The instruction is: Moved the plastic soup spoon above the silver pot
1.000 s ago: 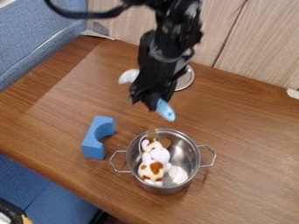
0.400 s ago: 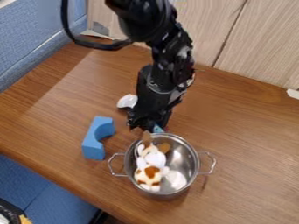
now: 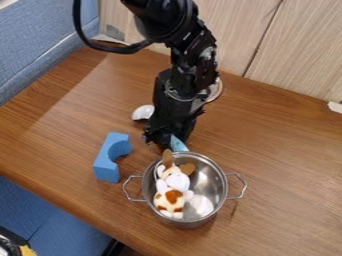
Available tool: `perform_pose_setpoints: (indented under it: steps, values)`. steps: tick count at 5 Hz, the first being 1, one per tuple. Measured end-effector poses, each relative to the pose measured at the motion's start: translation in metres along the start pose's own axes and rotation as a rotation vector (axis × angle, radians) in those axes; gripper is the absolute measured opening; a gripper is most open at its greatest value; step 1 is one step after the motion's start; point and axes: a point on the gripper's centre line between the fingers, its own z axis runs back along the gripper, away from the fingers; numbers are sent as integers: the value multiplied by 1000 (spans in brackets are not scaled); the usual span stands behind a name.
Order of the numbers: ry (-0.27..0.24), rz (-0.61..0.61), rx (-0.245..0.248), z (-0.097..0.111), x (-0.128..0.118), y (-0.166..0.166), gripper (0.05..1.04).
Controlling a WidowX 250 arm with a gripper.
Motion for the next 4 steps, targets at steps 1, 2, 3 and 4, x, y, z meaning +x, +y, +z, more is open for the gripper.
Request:
perform_pose_setpoints:
  steps: [1, 2, 3, 4]
  values:
    - [-6, -26, 10, 3, 3, -1, 964]
    - [-8, -57, 13, 10, 4, -4, 1006]
    - [-18, -100, -18, 30, 8, -12, 1001]
    - [-42, -148, -61, 58, 13, -16, 1001]
